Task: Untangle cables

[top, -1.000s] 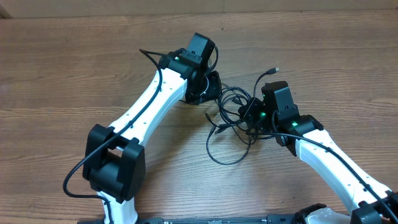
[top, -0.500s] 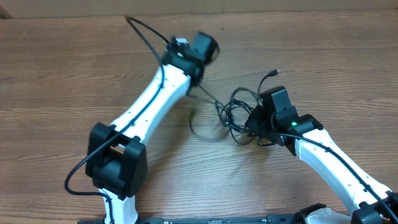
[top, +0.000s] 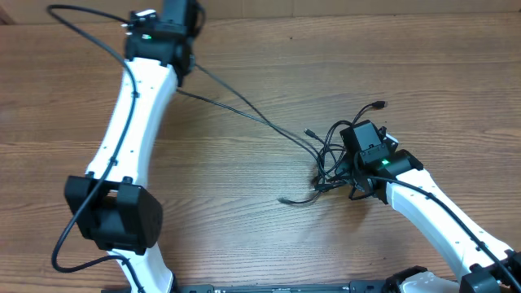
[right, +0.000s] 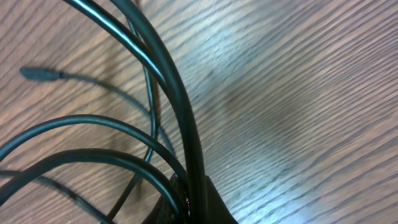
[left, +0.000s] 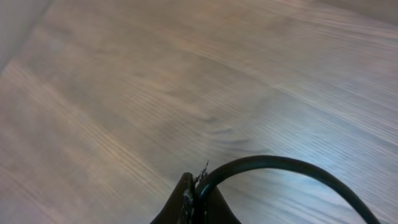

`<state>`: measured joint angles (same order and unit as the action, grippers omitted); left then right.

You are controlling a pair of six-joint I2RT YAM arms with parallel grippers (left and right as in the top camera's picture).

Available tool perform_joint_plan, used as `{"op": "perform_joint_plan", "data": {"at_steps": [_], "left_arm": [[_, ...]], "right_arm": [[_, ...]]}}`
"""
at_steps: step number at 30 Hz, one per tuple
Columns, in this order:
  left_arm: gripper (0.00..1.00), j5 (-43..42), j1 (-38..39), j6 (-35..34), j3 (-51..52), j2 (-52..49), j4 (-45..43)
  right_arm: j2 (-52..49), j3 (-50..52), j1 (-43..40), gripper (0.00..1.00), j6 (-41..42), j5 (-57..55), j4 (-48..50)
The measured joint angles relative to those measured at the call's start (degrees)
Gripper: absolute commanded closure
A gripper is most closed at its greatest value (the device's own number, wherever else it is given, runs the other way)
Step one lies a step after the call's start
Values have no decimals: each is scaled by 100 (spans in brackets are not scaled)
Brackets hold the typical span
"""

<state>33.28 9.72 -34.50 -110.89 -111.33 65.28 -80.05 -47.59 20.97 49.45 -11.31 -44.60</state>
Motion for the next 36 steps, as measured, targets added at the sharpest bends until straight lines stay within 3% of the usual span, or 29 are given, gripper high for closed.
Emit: {"op": "perform_joint_plan", "data": {"at_steps": [6,9,15,18,19,24,28,35,36], "left_arm": [[96,-151,-673,37,-76,0,348],[96,-826,-909,151,-85,0,380],[96,-702,-916,520,-103,0,142],[96,-520,-918,1036,-564,0,133],[96,-590,-916,1163,-697,7,136],[96,-2608,-894,2124,-1139,48,109],[96,-3842,-894,2376,-1139,48,114],[96,-4385,-894,2577,-1139,48,374],[96,-4400,-894,2579,-1139,48,376]], "right_arm": [[2,4,-568,95,0,-437,42],[0,11,-1167,82,-39,22,435],[0,15,-1189,28,-420,267,444],[0,17,-1189,13,-457,492,540],[0,26,-1189,13,-490,721,671],[0,72,-966,6,-1163,2667,2280],[-177,70,-245,3,-1851,2476,2835],[-1569,83,304,26,-2243,1620,4061],[-1615,85,310,33,-2243,1593,4157]]}}
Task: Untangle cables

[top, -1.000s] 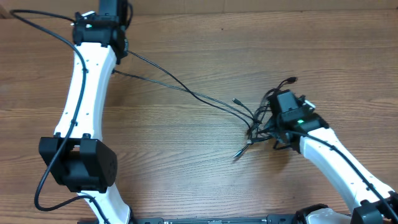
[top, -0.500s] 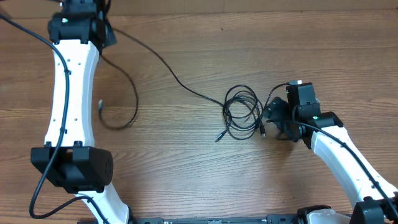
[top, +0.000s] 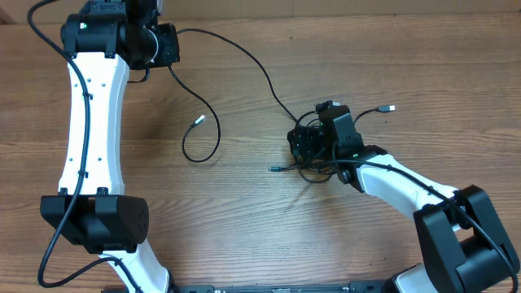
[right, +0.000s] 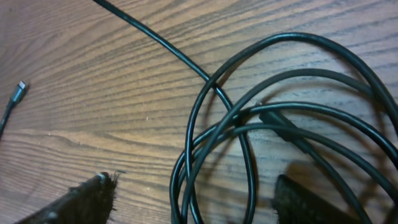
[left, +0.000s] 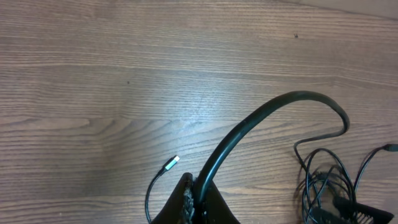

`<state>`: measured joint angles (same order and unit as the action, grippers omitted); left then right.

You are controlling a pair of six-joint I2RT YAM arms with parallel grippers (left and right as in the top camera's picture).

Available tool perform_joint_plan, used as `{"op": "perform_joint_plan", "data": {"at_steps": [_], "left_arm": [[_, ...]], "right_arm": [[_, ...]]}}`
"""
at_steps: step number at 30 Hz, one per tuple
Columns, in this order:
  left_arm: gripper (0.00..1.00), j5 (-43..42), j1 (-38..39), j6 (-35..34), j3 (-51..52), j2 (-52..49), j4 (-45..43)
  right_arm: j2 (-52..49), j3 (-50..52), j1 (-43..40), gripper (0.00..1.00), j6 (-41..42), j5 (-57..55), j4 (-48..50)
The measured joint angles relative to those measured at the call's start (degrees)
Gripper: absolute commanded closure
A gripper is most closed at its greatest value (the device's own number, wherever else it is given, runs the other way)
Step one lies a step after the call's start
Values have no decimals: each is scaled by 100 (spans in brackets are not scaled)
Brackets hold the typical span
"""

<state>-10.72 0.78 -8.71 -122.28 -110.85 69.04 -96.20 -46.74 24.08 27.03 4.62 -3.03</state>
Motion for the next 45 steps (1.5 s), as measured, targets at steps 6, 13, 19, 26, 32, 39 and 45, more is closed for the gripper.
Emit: {"op": "perform_joint_plan", "data": {"at_steps": [6,13,19,26,32,39,45], "left_arm": [[96,-26,0,17,0,0,9],[96,-26,0,17,0,0,11],[96,-26,0,17,0,0,17],[96,-26,0,15,0,0,17],[96,-26,0,15,0,0,22],[96,-26,0,15,0,0,46],[96,-28,0,15,0,0,70]], "right_arm": [[-186,-4,2,39,-7,-192,72],[-282,-9,46,41,-142,-50,240],[-282,-109,120,42,-398,120,186],[-382,-118,592,49,-699,39,90],[-636,-125,590,43,-754,-133,87],[-636,-133,592,57,-778,-232,-22],[-695,-138,590,96,-780,-186,-9]]}}
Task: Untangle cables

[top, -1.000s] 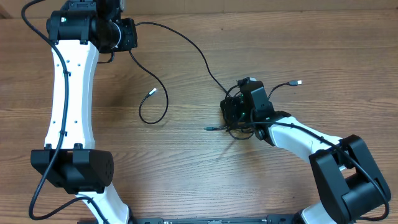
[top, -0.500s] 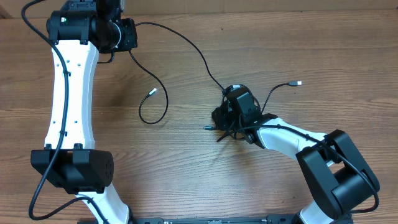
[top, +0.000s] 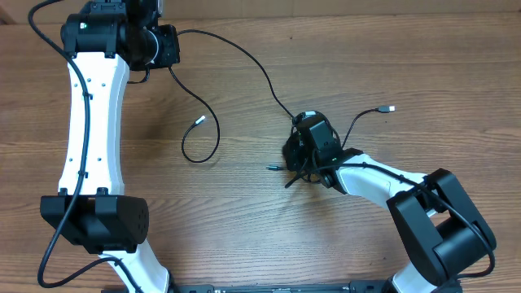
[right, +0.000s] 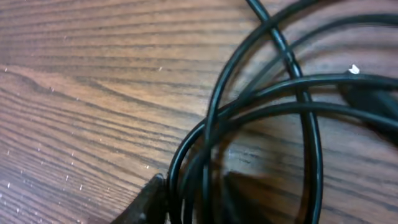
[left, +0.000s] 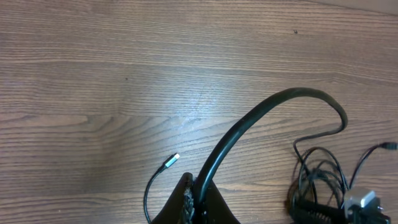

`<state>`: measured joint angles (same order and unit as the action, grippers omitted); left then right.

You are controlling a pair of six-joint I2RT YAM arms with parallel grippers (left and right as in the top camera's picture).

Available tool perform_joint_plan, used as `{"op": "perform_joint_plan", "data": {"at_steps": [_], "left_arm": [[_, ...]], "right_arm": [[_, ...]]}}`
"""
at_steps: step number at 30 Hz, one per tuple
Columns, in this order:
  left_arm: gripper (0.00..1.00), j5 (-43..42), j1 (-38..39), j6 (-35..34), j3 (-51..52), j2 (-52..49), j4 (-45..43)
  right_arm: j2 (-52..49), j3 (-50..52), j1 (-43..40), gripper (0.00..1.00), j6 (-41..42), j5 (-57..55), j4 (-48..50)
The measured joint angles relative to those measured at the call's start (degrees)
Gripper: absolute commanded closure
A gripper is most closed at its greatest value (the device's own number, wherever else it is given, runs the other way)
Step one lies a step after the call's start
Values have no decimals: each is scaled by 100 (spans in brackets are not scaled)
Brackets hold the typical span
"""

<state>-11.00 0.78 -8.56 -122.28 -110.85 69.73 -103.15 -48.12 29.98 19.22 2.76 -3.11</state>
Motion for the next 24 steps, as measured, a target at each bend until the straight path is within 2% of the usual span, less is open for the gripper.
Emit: {"op": "perform_joint_plan", "data": {"at_steps": [7,11,14,17,20,24], "left_arm": [[96,2,0,0,0,0,39],[96,57,0,0,0,0,39],[96,284,-2,0,0,0,42],[96,518,0,0,0,0,37],[96,979,0,-94,0,0,-9],[96,2168,-4,-380,0,0,-369]], "right_arm": [[-63,-428,-153,96,-107,503,-140],[365,-1388,-649,96,-155,754,-1294],[1355,-1969,-1342,96,-254,745,-2511],[2175,-2114,-1998,96,-284,286,-3731],[2503,-2129,-2544,96,-282,-304,-4470],[2273,-1843,-2833,96,-273,-479,-4732]]}}
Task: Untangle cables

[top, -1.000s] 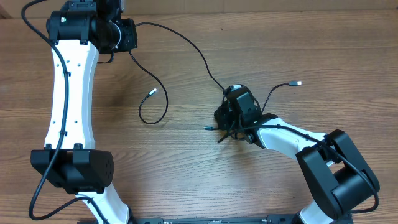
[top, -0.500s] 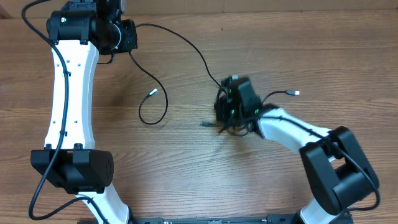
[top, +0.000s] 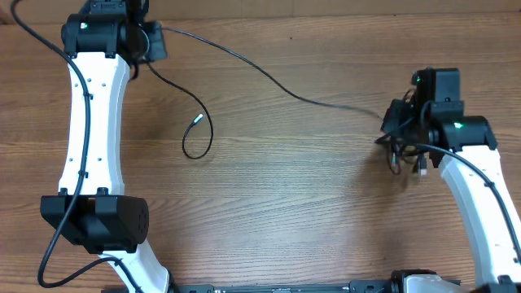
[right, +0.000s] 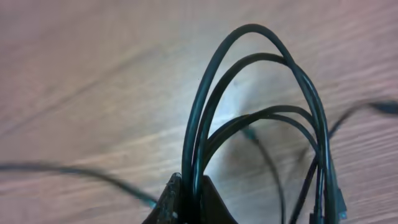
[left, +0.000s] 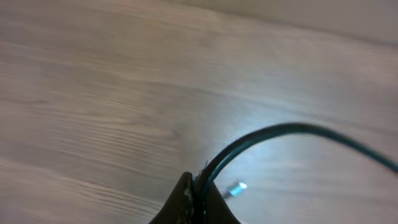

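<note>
A long black cable (top: pixel 269 81) runs stretched across the table from my left gripper (top: pixel 153 42) at the far left to a tangled bundle of black cables (top: pixel 400 134) at the right. The left gripper (left: pixel 200 186) is shut on that cable, whose loose end curls into a loop with a silver plug (top: pixel 195 120) below it. My right gripper (top: pixel 411 122) is shut on loops of the cable bundle (right: pixel 261 124), holding them off the table.
The wooden table (top: pixel 269 203) lies under both arms. The left arm's white links (top: pixel 89 122) stand along the left side, and the right arm (top: pixel 476 187) comes in from the lower right corner.
My right gripper, then low over the bundle at the table's middle, now holds it far to the right. The long cable has gone from slack to stretched. The left gripper shifted slightly left.
At first my left gripper held the cable at the far centre-left and my right was shut on the bundle. Then the right stood open over the bundle, left at the far left. Later it was pressed into the bundle. Now it holds the bundle at right, the cable stretched out.
</note>
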`<state>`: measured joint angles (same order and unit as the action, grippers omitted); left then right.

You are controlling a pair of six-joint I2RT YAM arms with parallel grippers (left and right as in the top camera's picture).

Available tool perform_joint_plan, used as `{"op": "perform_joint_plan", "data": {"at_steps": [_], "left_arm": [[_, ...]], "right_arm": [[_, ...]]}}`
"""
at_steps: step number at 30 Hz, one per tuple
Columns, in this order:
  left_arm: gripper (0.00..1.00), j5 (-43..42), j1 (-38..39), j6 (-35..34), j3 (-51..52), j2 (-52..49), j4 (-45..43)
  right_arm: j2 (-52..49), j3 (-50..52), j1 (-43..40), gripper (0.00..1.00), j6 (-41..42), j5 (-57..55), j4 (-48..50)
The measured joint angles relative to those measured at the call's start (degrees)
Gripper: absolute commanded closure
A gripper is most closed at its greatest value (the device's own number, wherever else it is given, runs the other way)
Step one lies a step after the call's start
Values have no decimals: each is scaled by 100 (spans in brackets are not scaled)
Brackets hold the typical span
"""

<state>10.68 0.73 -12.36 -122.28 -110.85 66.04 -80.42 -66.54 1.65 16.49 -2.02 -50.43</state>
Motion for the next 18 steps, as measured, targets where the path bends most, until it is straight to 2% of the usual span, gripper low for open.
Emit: {"op": "perform_joint_plan", "data": {"at_steps": [5,12,13,15,18], "left_arm": [[96,914,-149,-120,0,0,-439],[96,1257,-752,173,-7,0,-1165],[96,1257,-831,240,-15,0,-1276],[96,1244,-1008,496,-55,0,-1705],[96,1106,-1213,1106,-94,0,-3018]], "right_arm": [[-439,750,42,96,79,101,63],[-831,1084,42,96,551,125,455],[-861,1086,42,90,575,144,481],[-911,1086,42,87,684,269,645],[-911,1088,42,79,730,603,774]]}}
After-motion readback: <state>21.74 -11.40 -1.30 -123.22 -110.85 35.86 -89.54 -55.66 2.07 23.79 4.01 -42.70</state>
